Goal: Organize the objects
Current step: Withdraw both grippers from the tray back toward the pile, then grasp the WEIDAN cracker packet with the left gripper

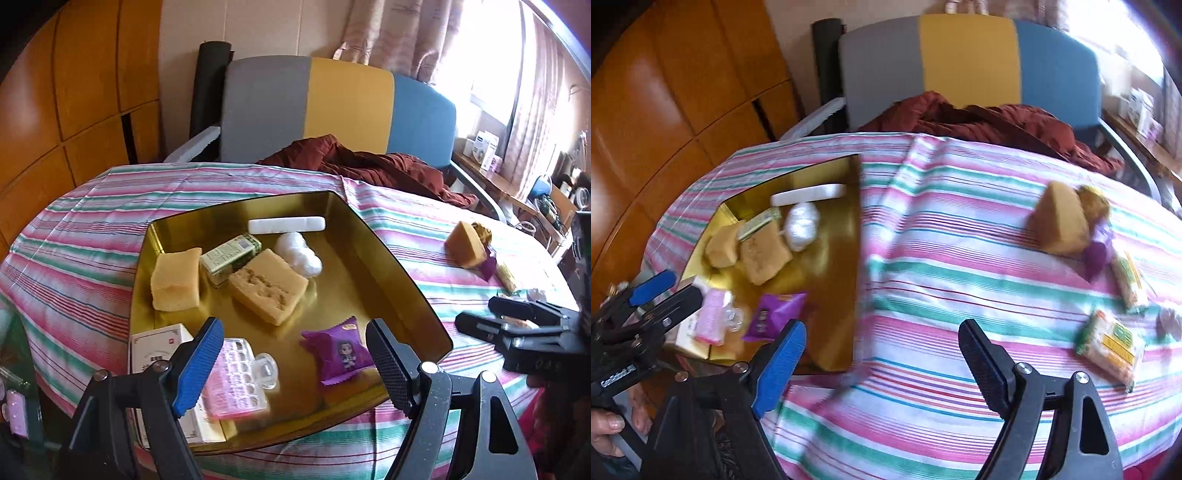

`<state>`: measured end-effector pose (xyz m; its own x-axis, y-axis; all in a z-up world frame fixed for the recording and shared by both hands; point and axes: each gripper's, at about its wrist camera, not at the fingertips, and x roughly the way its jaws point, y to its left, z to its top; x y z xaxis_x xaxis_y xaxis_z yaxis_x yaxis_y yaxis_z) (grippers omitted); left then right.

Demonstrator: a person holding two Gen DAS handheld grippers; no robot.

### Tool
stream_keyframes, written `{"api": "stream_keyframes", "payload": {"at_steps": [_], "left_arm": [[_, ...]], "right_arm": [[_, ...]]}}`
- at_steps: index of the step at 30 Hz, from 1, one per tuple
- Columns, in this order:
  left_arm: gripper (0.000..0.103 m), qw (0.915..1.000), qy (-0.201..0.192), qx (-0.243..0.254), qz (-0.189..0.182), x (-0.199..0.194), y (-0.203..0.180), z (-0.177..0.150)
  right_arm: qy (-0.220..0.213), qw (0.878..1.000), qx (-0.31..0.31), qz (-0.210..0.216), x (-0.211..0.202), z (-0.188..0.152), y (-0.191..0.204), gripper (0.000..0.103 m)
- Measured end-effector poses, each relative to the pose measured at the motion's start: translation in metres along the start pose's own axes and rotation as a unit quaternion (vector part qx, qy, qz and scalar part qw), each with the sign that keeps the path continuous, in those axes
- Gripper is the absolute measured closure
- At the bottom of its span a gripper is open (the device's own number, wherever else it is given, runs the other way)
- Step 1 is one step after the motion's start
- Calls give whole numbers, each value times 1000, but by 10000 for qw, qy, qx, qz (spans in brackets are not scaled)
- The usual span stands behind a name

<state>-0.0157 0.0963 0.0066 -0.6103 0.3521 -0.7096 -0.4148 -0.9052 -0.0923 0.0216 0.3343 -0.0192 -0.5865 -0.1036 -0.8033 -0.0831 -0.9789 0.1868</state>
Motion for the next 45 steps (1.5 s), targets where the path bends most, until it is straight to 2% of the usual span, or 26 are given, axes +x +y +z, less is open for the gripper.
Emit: {"api": "stream_keyframes", "payload": {"at_steps": [5, 10, 14, 17, 20, 22, 24, 27, 32, 36, 37, 39, 42, 45], "left_arm": [[22, 9999, 28, 109, -129, 2, -10, 1], [22, 9991, 80, 261, -315, 5, -23, 2], [21, 9976, 123, 478, -476, 9, -42, 5], [21, 9957, 129, 688, -612, 11, -59, 9], [20, 9915, 164, 1002, -813, 14, -83, 13], [20, 9874, 179, 1254, -944, 18, -103, 16], [20, 9833, 181, 1466, -1067, 22, -121, 20], [20, 9746, 206, 1831, -1271, 31, -153, 23], [20, 9515, 340, 2559, -1672, 54, -210, 25], [20, 9218, 459, 3326, -1936, 72, -256, 16], [19, 9112, 502, 3563, -2004, 77, -270, 12], [10, 8960, 510, 3897, -2066, 83, -288, 6], [6, 8767, 704, 4228, -2186, 98, -311, 3], [3, 8619, 788, 4431, -2337, 108, -330, 3]], "right_arm": [[-100, 9980, 395, -484, -13, 2, -48, 11], [-403, 9854, 1173, -1170, -45, 6, -123, 4], [-775, 9580, 2058, -1841, -82, 1, -190, 3], [-982, 9291, 2803, -2204, -102, -12, -238, 3], [-1091, 9099, 3332, -2218, -108, -27, -265, 3], [-1153, 8979, 3774, -1951, -110, -38, -278, 3], [-1372, 8917, 3906, -1831, -115, -42, -282, 3], [-1394, 8931, 3925, -1701, -114, -43, -281, 3], [-1500, 8875, 4130, -1389, -114, -48, -288, 3], [-1518, 8845, 4243, -1207, -113, -51, -293, 3], [-1519, 8847, 4244, -1191, -113, -51, -293, 3], [-1503, 8850, 4252, -1155, -112, -52, -294, 3], [-1467, 8837, 4308, -1096, -109, -53, -297, 3], [-1417, 8807, 4394, -1062, -107, -54, -300, 3]]}}
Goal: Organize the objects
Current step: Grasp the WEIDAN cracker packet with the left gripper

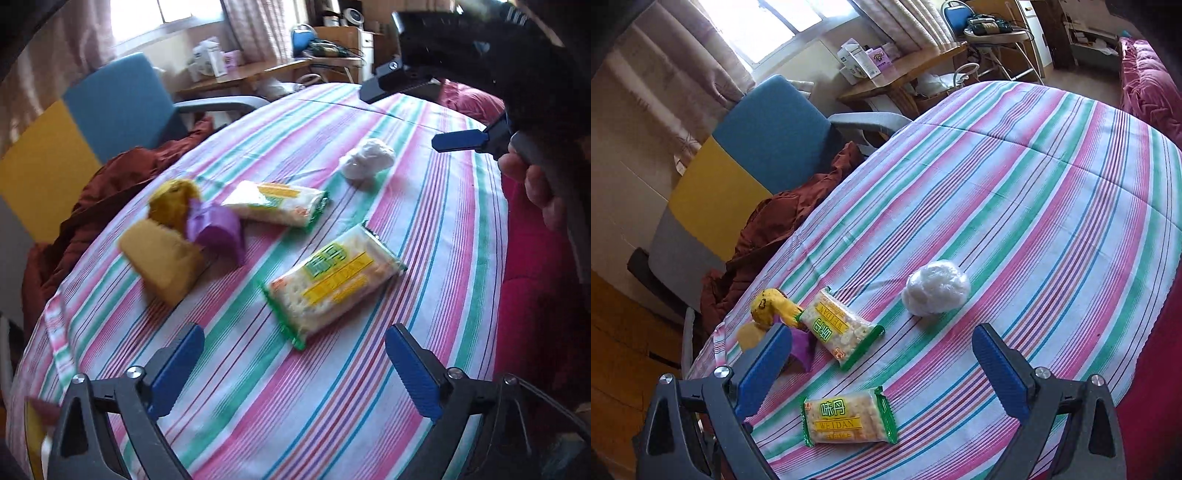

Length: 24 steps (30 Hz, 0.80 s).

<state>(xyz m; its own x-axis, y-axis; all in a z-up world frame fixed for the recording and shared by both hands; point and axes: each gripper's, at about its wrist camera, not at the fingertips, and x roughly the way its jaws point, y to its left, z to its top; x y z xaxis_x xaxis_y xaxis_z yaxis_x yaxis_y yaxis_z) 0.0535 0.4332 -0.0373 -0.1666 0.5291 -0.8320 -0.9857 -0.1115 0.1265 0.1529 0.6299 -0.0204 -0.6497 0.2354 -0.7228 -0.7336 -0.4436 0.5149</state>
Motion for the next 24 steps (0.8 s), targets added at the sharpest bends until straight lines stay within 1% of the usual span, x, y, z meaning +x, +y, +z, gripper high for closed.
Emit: {"api": "stream_keyframes", "payload": {"at_steps": [6, 8, 11, 13, 14, 15, 16, 17, 18, 21, 24], "left_arm": [[3, 9974, 146, 650, -283, 30, -14, 27], [3, 9960, 227, 768, -392, 41, -17, 32], [3, 9956, 245, 789, -444, 52, -19, 35], [9, 9958, 269, 666, -568, 59, -17, 37], [20, 9959, 319, 547, -652, 63, -15, 36], [27, 9956, 340, 404, -768, 65, -12, 35], [31, 9953, 326, 132, -906, 65, -7, 34], [40, 9957, 289, -11, -883, 64, -4, 33], [49, 9967, 249, -146, -765, 61, -1, 32], [51, 9960, 235, -535, -675, 54, 4, 22], [51, 9940, 169, -944, -535, 40, 5, 1]], "right_arm": [[160, 9999, 61, 15, 6, 0, -3, 3], [201, 9998, 65, 24, 8, 0, -3, 3], [244, 9997, 83, 57, 10, 1, -4, 3], [274, 9996, 96, 66, 11, 1, -4, 3], [282, 9995, 99, 69, 12, 1, -4, 3], [287, 9995, 98, 71, 12, 2, -4, 3], [286, 9995, 100, 64, 12, 1, -3, 3], [292, 9995, 98, 60, 12, 1, -4, 3], [298, 9995, 93, 55, 13, 1, -3, 3], [314, 9995, 54, 14, 14, 1, -2, 3], [354, 9994, 6, -39, 15, 0, -1, 3]]}}
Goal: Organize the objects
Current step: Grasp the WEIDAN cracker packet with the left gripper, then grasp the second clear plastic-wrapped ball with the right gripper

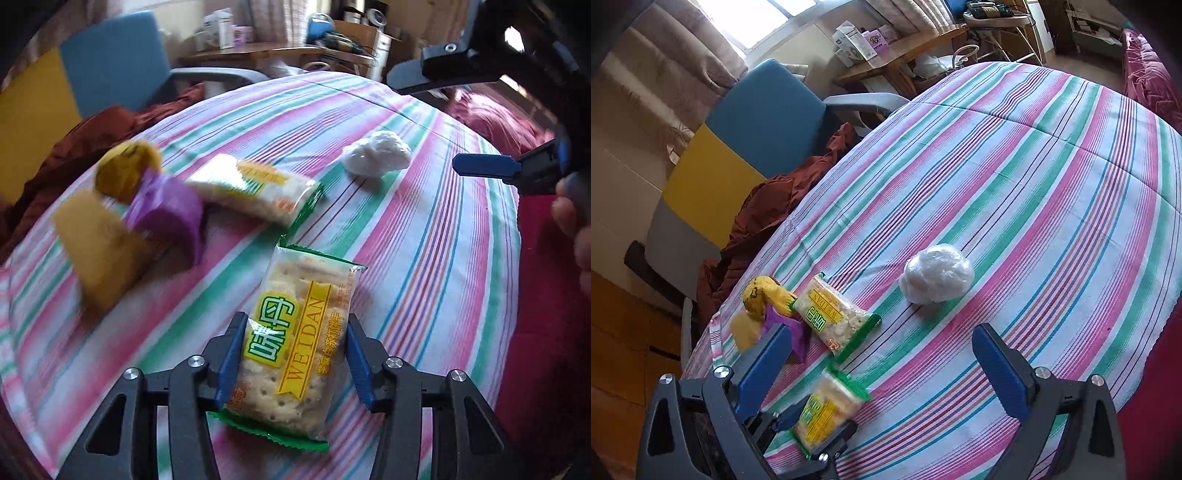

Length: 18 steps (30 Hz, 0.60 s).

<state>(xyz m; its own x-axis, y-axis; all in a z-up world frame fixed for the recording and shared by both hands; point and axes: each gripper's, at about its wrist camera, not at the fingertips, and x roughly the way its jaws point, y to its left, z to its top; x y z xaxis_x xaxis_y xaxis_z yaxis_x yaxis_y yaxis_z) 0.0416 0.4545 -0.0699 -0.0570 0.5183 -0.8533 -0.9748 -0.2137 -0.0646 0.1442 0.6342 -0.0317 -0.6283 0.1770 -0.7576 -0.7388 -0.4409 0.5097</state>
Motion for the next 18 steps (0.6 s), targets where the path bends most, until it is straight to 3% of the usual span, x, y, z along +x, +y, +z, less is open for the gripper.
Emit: {"api": "stream_keyframes", "payload": {"at_steps": [5, 8, 18], "left_arm": [[51, 9971, -288, -662, 249, -29, 8, -49], [51, 9960, -407, -714, 355, -39, 4, -68], [51, 9955, -537, -693, 357, -40, 5, -71]], "right_arm": [[169, 9997, -103, -175, 7, -1, 3, 3], [278, 9989, -186, -334, 12, -3, 5, 3], [521, 9959, 89, -736, 22, 9, -9, 3]]}}
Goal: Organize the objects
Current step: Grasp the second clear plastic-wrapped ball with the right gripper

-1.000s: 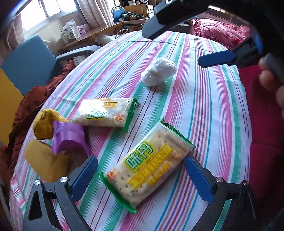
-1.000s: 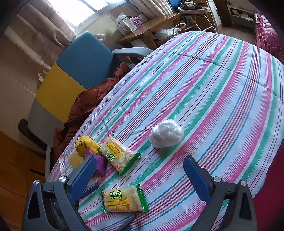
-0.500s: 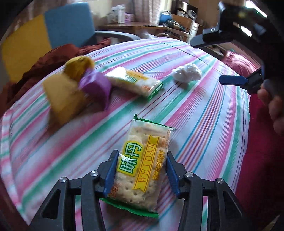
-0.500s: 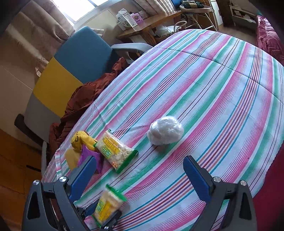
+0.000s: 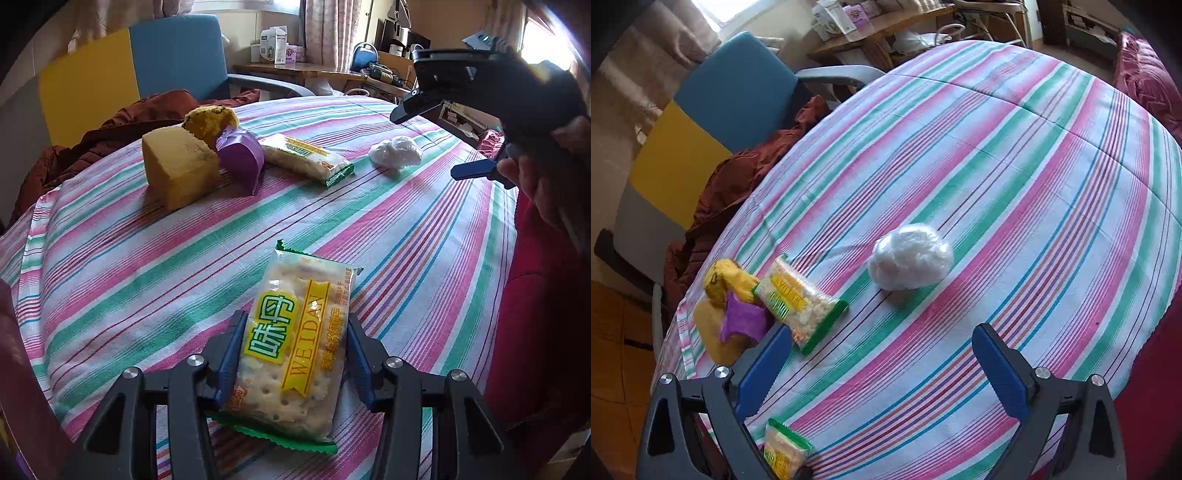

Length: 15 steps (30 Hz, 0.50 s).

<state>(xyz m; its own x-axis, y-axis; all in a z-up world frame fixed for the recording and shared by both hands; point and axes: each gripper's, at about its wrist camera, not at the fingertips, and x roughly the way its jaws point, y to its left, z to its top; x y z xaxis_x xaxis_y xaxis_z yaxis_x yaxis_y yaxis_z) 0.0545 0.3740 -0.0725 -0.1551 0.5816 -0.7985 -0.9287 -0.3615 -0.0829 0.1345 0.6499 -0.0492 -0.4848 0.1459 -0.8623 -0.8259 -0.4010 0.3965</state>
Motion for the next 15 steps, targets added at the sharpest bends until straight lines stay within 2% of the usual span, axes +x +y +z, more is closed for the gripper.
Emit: {"api": "stream_keyframes", "payload": {"at_steps": [5, 9, 10, 11, 12, 15], "left_arm": [[51, 9999, -105, -45, -5, 0, 1, -2], [51, 9998, -166, -72, -18, 3, 1, -3], [51, 9998, -176, -84, -21, 3, 1, -3], [51, 9998, -182, -99, -23, 3, 1, -3], [51, 9998, -190, -110, -19, 3, 1, -3], [51, 9997, -222, -118, 8, 3, 0, -4]], "right_arm": [[-50, 9989, 13, -471, 12, 30, 0, 3], [20, 9952, -429, -876, 40, 44, 14, 7], [112, 9936, -582, -958, 49, 44, 17, 17], [218, 9921, -684, -1026, 56, 43, 19, 34], [321, 9908, -750, -1082, 61, 42, 20, 41], [183, 9912, -780, -1054, 57, 42, 19, 48]]}}
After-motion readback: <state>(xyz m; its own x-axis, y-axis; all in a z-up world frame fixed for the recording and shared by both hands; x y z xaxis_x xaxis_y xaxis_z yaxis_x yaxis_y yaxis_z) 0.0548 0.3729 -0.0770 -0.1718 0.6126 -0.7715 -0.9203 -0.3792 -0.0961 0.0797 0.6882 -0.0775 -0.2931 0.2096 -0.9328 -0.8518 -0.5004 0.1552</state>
